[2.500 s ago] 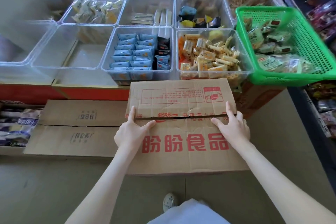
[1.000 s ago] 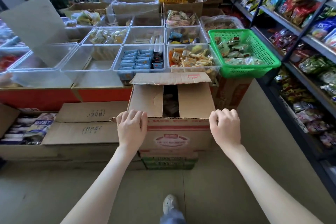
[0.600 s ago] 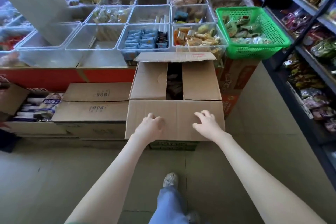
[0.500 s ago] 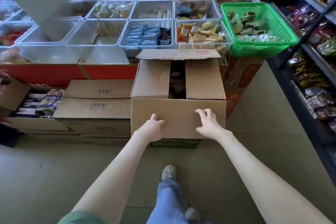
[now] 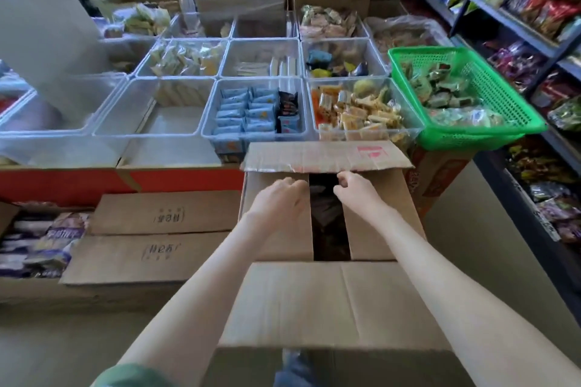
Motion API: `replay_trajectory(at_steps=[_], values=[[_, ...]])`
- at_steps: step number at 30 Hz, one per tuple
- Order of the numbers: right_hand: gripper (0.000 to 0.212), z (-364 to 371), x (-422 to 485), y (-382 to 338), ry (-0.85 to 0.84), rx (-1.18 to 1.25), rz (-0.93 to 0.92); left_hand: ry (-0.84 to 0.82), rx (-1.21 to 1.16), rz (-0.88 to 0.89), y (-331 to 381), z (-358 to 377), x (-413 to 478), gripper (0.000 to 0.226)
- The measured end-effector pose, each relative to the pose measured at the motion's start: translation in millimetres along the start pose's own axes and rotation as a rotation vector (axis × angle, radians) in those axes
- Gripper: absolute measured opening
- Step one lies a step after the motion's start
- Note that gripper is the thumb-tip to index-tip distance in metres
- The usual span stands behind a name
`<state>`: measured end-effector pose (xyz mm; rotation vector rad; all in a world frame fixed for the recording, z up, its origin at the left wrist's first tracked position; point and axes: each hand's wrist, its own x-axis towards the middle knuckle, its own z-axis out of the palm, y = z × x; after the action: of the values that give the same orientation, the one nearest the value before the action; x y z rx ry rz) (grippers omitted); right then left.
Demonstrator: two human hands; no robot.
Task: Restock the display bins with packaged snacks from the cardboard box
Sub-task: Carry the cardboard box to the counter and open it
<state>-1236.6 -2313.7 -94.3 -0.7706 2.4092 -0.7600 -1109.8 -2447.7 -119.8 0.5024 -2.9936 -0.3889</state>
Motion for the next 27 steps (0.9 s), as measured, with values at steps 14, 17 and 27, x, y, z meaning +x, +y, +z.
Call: replay_trajectory(at_steps=[14, 17, 27], values=[[0.073, 2.5, 109.3, -46.6, 0.086, -0.053, -0.166, -0.014, 0.003, -0.081, -76.7, -31.3, 105.3, 0.071], [0.070, -0.7, 133.4, -50.3, 0.025, -0.013, -0.068, -0.078, -0.104, -0.198, -85.0, -30.4, 123.7, 0.075], [0.048, 29.5, 85.3, -65.2, -0.068, 0.341, -0.038, -0.027, -0.350, -0.242, -100.9, -32.0, 108.9, 0.067]])
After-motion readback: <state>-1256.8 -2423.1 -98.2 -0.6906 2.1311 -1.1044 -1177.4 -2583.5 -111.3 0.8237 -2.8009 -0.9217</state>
